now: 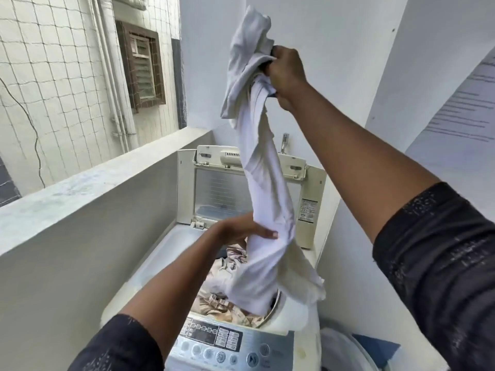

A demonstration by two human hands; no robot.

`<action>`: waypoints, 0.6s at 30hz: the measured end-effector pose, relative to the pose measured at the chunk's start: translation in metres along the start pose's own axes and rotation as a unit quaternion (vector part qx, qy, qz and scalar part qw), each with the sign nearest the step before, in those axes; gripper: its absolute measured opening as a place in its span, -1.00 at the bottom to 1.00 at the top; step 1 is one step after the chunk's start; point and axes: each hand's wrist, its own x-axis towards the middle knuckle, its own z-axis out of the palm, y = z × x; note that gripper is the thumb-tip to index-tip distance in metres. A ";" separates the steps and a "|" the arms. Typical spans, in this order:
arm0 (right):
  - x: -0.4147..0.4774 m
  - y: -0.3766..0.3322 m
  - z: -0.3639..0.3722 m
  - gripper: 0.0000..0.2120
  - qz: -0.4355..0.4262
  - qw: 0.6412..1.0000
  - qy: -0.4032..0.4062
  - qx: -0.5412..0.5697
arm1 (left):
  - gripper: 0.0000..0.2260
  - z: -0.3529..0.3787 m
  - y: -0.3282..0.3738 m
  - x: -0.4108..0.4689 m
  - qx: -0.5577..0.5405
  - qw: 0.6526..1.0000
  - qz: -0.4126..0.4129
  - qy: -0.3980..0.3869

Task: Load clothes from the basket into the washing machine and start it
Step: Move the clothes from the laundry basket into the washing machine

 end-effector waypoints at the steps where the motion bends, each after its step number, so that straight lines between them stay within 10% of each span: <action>1: 0.003 0.004 0.010 -0.87 0.010 1.000 0.003 0.002 | -0.56 -0.007 -0.003 0.007 0.010 1.000 0.008 0.010; 10: 0.025 0.089 0.061 -0.84 0.145 0.985 -0.019 -0.088 | -0.86 -0.102 -0.076 0.054 -0.139 0.978 -0.104 0.115; 14: -0.003 0.148 0.092 -0.94 0.161 0.941 -0.188 -0.231 | -0.89 -0.119 -0.108 0.063 -0.160 0.961 -0.134 0.181; 18: -0.044 0.213 0.119 -0.80 0.249 0.837 -0.375 -0.310 | -0.61 -0.114 -0.140 0.078 0.041 0.985 -0.143 0.090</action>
